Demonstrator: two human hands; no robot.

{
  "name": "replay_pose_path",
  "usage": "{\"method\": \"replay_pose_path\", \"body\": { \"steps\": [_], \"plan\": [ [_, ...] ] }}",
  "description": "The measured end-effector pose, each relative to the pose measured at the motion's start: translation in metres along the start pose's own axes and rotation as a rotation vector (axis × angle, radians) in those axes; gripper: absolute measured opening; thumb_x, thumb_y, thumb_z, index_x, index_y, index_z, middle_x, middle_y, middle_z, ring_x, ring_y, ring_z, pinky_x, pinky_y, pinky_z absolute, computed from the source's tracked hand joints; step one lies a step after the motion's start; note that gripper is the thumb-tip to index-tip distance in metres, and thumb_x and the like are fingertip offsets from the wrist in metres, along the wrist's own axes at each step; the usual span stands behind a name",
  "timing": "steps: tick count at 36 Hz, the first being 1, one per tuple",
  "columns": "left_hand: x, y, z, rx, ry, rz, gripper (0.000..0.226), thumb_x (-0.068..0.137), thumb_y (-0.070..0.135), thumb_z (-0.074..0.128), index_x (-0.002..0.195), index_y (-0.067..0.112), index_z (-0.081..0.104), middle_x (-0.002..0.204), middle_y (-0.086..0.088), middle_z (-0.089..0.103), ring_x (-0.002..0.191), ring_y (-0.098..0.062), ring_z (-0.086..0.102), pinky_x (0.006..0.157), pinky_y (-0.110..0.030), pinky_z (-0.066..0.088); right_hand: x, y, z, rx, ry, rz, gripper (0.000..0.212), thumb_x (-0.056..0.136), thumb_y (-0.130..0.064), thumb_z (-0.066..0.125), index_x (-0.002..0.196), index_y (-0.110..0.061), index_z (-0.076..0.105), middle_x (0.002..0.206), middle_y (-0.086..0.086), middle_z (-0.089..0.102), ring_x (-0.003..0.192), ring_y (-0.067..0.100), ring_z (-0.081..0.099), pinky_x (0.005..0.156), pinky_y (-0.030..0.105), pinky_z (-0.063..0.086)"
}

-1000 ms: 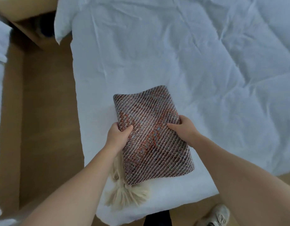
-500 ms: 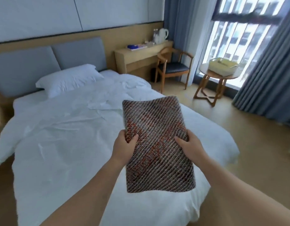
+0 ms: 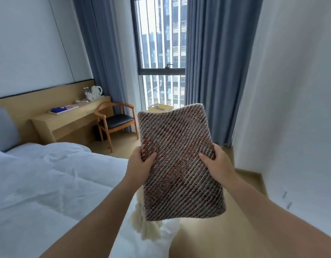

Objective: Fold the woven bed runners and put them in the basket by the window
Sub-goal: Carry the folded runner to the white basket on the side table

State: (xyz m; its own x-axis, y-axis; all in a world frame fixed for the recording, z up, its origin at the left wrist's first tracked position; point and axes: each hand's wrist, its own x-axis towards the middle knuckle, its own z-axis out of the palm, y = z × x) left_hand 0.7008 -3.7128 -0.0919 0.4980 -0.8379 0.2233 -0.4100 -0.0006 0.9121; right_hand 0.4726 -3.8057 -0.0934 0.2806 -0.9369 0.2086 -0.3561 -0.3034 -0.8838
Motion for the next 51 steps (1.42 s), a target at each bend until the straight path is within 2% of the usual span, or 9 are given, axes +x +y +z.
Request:
{"method": "replay_pose_path", "body": {
  "steps": [2,4,7,13,29,33,39,46,51],
  "plan": [
    [0.006,0.006,0.028,-0.006,-0.037,0.006,0.037,0.089,0.029,0.063,0.123,0.016,0.056,0.111,0.004,0.066,0.101,-0.012,0.062,0.089,-0.032,0.049,0.004,0.016,-0.023,-0.012,0.034,0.020,0.043,0.093,-0.030,0.061,0.134,-0.023,0.049,0.102,-0.020,0.058,0.097,0.004,0.058,0.086,0.025,0.042],
    [0.011,0.013,0.054,-0.022,-0.073,0.004,0.039,0.090,0.028,0.062,0.126,0.015,0.055,0.114,0.003,0.066,0.102,-0.012,0.062,0.090,-0.031,0.048,0.008,0.031,-0.044,-0.026,0.063,0.036,0.046,0.093,-0.031,0.062,0.136,-0.024,0.048,0.106,-0.016,0.058,0.099,0.008,0.057,0.088,0.026,0.043],
    [0.021,0.020,0.090,-0.044,-0.103,0.024,0.037,0.090,0.026,0.063,0.124,0.014,0.056,0.110,0.004,0.066,0.095,-0.006,0.061,0.079,-0.021,0.046,0.012,0.047,-0.070,-0.037,0.093,0.056,0.045,0.094,-0.031,0.061,0.136,-0.023,0.048,0.105,-0.015,0.056,0.098,0.008,0.055,0.093,0.028,0.043],
    [0.054,0.026,0.140,-0.041,-0.169,0.057,0.027,0.092,0.025,0.062,0.116,0.018,0.052,0.098,0.013,0.059,0.084,0.007,0.054,0.064,-0.008,0.039,0.038,0.073,-0.097,-0.065,0.151,0.065,0.043,0.095,-0.028,0.059,0.136,-0.020,0.047,0.111,-0.009,0.054,0.100,0.008,0.051,0.090,0.022,0.036],
    [0.238,-0.013,0.203,-0.107,-0.256,0.127,0.026,0.090,0.026,0.063,0.114,0.022,0.054,0.099,0.015,0.062,0.091,0.004,0.058,0.071,-0.012,0.044,0.211,0.112,-0.066,-0.081,0.227,0.112,0.045,0.094,-0.028,0.061,0.136,-0.019,0.047,0.115,-0.006,0.056,0.104,0.012,0.054,0.095,0.028,0.040],
    [0.284,-0.021,0.214,-0.092,-0.278,0.125,0.024,0.090,0.028,0.062,0.112,0.026,0.051,0.100,0.015,0.061,0.094,-0.002,0.058,0.079,-0.020,0.046,0.250,0.121,-0.058,-0.070,0.242,0.122,0.046,0.094,-0.027,0.061,0.136,-0.018,0.048,0.113,-0.007,0.057,0.102,0.012,0.054,0.092,0.026,0.039],
    [0.334,-0.030,0.245,-0.078,-0.290,0.094,0.034,0.090,0.028,0.063,0.121,0.017,0.054,0.108,0.007,0.064,0.099,-0.009,0.060,0.086,-0.028,0.049,0.301,0.143,-0.058,-0.046,0.238,0.125,0.043,0.094,-0.026,0.061,0.134,-0.019,0.048,0.111,-0.010,0.057,0.103,0.012,0.055,0.093,0.027,0.040],
    [0.386,-0.028,0.308,-0.083,-0.272,0.081,0.031,0.091,0.024,0.062,0.120,0.016,0.056,0.102,0.013,0.063,0.092,0.003,0.058,0.072,-0.012,0.044,0.372,0.191,-0.086,-0.040,0.201,0.129,0.042,0.094,-0.029,0.061,0.133,-0.020,0.049,0.114,-0.008,0.058,0.104,0.013,0.056,0.095,0.029,0.043],
    [0.427,-0.017,0.373,-0.082,-0.242,0.062,0.029,0.091,0.023,0.061,0.120,0.018,0.056,0.100,0.018,0.061,0.092,0.005,0.057,0.071,-0.011,0.043,0.439,0.231,-0.126,-0.041,0.179,0.098,0.043,0.094,-0.028,0.061,0.135,-0.017,0.048,0.115,-0.006,0.056,0.105,0.013,0.054,0.096,0.029,0.041]
  ]
}}
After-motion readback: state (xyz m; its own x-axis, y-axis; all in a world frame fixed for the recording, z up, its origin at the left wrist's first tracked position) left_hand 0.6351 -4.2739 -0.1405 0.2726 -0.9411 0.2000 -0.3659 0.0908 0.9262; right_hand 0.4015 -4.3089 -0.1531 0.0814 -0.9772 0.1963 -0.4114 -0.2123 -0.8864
